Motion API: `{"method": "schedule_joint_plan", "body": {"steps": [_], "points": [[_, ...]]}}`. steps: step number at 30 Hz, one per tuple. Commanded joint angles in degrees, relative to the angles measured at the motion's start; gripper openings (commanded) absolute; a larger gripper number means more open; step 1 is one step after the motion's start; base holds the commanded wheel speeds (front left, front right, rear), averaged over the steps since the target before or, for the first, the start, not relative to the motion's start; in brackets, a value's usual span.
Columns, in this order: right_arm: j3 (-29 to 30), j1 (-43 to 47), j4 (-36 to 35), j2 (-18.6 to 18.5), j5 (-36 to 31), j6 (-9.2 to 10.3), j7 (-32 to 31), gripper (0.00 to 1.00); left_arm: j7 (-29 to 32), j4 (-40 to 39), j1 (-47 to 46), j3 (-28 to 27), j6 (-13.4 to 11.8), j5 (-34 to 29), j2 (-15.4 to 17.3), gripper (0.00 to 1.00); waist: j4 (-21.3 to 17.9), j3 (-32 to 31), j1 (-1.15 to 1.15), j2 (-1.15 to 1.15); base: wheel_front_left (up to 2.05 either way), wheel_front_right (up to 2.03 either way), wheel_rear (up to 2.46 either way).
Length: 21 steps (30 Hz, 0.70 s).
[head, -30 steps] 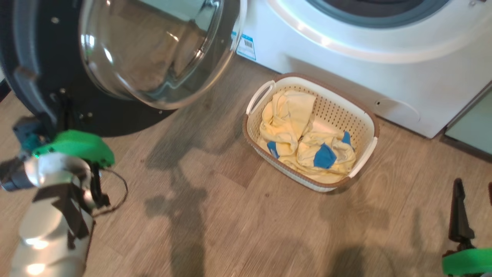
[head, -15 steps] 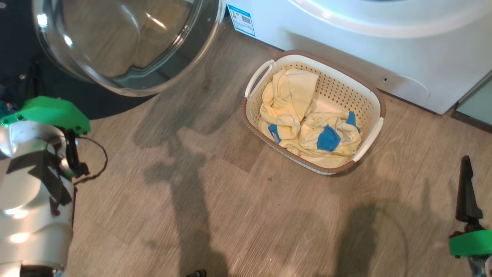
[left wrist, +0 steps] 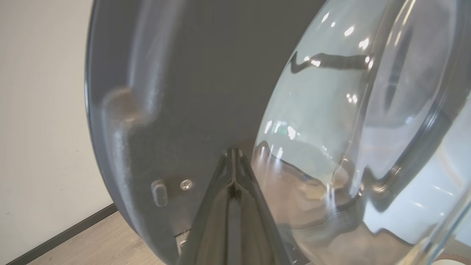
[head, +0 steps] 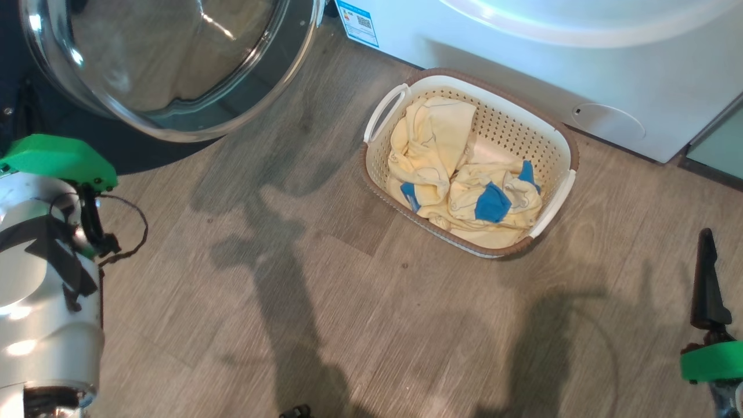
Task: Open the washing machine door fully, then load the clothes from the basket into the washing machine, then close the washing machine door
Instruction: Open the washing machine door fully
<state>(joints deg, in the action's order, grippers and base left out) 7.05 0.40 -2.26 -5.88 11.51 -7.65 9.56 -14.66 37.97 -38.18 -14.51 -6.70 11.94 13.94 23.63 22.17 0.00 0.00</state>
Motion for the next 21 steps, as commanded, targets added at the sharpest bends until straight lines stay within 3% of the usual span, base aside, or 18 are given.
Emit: {"method": "schedule_joint_plan", "body": {"steps": [1,12,21], "points": [[-1.4,-1.8,-1.4,-0.9,-0.5,0.16,0.1,1.0,-0.3,-2.2,-1.2,-2.2,0.2,-0.8,2.8,0.0,0.0,-0.1,0.0,0.0,0.0,0.0,0.0],[-0.8,-1.8,0.0,0.3,-0.4,0.16,1.2,1.0,-0.3,-12.2,6.9,-4.8,1.5,-3.9,-2.2,0.0,-0.2,-2.3,0.0,0.0,0.0,0.0,0.0],[-0.7,-1.3,2.0,1.5,0.0,0.16,2.8,1.0,-0.3,-24.6,17.9,-2.9,3.0,-7.2,-7.2,0.0,-1.5,-5.7,0.0,0.0,0.0,0.0,0.0]]}}
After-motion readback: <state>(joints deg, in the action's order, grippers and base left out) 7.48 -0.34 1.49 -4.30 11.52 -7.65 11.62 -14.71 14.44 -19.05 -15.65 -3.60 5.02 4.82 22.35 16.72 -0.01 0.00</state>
